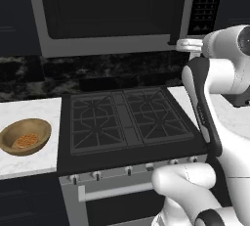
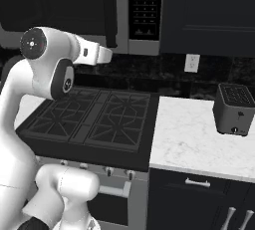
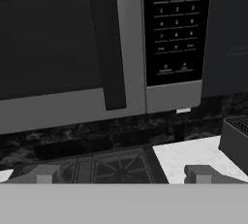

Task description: Open the microwave, place the bowl with waffle inside the microwave, then close the microwave door and turn it on.

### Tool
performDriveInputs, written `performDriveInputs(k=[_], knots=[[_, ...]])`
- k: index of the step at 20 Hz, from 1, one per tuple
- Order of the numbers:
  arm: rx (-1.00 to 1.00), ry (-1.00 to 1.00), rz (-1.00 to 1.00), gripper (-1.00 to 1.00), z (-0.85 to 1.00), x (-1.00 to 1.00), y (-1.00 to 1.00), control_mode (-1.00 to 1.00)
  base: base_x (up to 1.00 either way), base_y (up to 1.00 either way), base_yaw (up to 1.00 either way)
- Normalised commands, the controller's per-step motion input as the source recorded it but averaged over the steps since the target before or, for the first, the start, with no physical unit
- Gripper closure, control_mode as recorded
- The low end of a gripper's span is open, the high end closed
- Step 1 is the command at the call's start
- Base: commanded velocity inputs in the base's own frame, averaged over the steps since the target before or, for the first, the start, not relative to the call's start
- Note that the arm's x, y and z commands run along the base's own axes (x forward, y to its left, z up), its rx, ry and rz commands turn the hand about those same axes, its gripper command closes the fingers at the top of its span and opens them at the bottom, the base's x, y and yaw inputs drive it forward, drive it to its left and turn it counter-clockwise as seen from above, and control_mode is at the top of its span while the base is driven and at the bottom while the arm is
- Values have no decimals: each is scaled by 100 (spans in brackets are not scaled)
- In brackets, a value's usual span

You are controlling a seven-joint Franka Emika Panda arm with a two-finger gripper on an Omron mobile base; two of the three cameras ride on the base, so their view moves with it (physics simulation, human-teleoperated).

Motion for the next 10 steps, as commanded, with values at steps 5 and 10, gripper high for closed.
performDriveInputs(k=[5,10], knots=[[0,0,0,-100,37,27,1,-100,0,0,0],[-1,0,0,-100,4,48,3,-100,0,0,0]])
